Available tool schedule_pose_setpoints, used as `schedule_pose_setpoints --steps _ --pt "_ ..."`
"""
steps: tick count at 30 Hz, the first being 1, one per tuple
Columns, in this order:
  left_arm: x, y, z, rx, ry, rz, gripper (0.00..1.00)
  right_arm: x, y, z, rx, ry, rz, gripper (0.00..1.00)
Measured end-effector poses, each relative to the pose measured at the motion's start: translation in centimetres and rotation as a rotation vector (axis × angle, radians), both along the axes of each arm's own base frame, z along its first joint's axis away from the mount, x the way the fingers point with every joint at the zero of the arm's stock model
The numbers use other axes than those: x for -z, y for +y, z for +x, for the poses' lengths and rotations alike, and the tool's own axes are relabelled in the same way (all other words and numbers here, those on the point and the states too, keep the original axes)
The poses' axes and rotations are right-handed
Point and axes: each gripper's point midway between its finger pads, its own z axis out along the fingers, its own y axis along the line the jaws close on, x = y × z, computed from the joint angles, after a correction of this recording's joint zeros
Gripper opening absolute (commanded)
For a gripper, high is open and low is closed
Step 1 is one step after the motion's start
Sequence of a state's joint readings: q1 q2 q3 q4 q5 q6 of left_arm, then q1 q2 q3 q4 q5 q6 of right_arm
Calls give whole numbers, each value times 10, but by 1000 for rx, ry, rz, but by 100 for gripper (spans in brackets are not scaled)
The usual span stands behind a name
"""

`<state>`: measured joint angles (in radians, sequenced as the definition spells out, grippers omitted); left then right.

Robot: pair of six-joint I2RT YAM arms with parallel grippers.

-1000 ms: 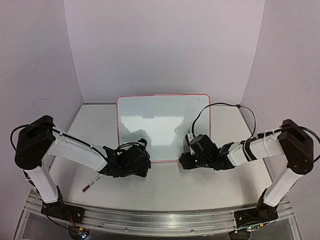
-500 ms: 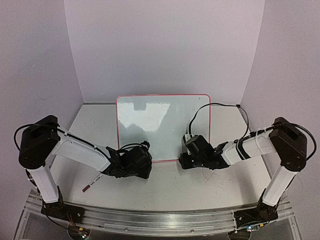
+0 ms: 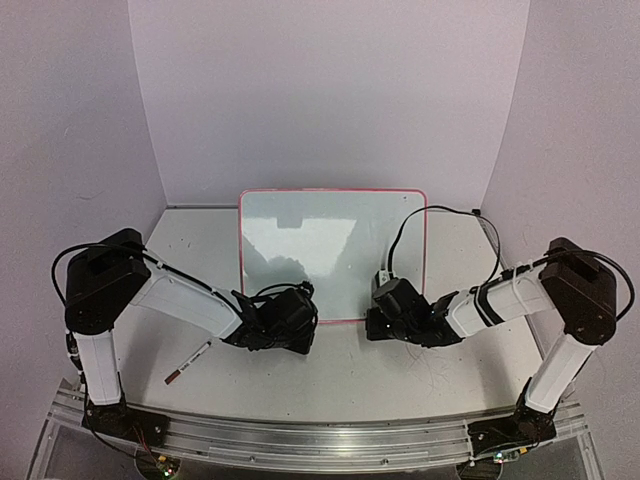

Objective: Write a sentence on the whiteboard
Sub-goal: Move the whiteboard stand to the center of the board.

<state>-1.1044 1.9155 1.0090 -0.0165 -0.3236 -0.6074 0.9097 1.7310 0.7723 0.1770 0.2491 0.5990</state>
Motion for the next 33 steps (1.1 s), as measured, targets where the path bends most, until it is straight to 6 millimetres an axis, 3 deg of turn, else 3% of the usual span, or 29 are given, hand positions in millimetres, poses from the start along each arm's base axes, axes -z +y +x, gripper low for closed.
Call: schedule_pose_setpoints --steps 12,22,26,33 --pt "1 -6 1 31 -3 9 35 0 -5 1 23 -11 -2 3" --pt "-5 -16 8 33 -15 -7 30 -4 -20 -1 65 -26 -30 5" --pt "-6 -20 11 43 -24 -4 33 -4 -21 0 67 -30 -40 27" --pt "-2 -18 5 61 4 -10 53 -5 -21 1 45 -40 -60 56"
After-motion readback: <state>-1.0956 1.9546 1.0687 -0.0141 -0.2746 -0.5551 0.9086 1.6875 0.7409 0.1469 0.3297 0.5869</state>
